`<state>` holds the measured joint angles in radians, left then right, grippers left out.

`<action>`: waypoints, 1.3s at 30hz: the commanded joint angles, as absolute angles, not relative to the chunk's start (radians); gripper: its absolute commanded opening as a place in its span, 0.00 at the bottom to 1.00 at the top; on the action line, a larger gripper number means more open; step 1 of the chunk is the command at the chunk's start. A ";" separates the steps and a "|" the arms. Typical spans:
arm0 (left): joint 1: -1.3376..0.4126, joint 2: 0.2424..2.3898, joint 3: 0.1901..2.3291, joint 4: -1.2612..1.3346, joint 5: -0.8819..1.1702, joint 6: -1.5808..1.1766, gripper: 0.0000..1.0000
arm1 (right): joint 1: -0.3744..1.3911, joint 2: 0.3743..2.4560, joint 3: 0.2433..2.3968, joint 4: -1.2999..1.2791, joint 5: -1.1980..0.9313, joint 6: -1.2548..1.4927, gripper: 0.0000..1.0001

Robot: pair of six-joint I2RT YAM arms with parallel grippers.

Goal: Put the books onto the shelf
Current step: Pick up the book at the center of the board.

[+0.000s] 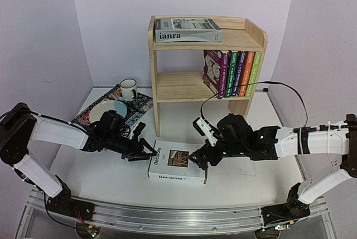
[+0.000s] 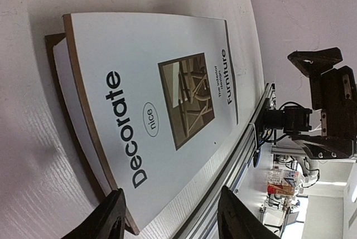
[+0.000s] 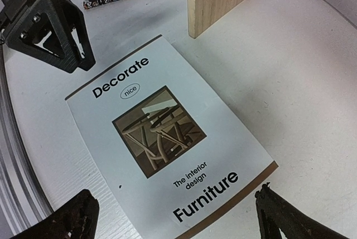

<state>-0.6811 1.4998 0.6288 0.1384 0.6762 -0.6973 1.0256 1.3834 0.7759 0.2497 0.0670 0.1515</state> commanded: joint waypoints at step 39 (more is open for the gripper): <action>-0.735 1.664 0.700 0.158 0.658 -0.713 0.00 | 1.024 1.363 0.809 0.204 0.053 0.133 0.98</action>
